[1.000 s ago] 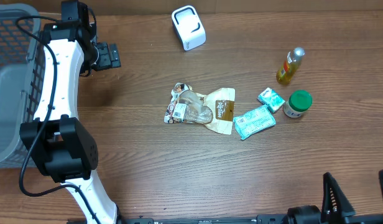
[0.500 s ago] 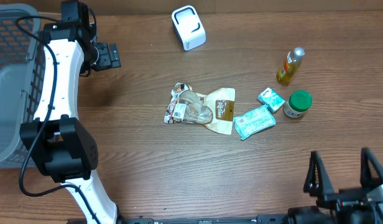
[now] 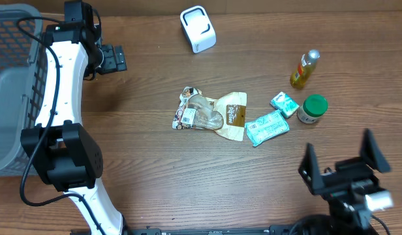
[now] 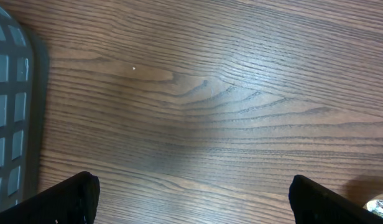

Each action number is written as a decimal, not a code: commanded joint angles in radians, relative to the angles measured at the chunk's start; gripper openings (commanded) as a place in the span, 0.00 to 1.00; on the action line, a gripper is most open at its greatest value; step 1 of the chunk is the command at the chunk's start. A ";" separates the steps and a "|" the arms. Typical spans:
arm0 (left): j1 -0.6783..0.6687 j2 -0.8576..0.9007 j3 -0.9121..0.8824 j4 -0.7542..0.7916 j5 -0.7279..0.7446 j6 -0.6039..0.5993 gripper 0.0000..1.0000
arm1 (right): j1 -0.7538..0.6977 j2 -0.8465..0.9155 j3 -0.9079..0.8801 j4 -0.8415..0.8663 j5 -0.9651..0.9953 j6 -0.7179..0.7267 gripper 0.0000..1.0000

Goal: Scan the item barcode

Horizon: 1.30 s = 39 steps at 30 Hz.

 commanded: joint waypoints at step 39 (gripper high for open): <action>-0.006 0.001 0.021 0.000 -0.005 -0.013 0.99 | -0.048 -0.008 -0.144 -0.584 0.042 -0.032 1.00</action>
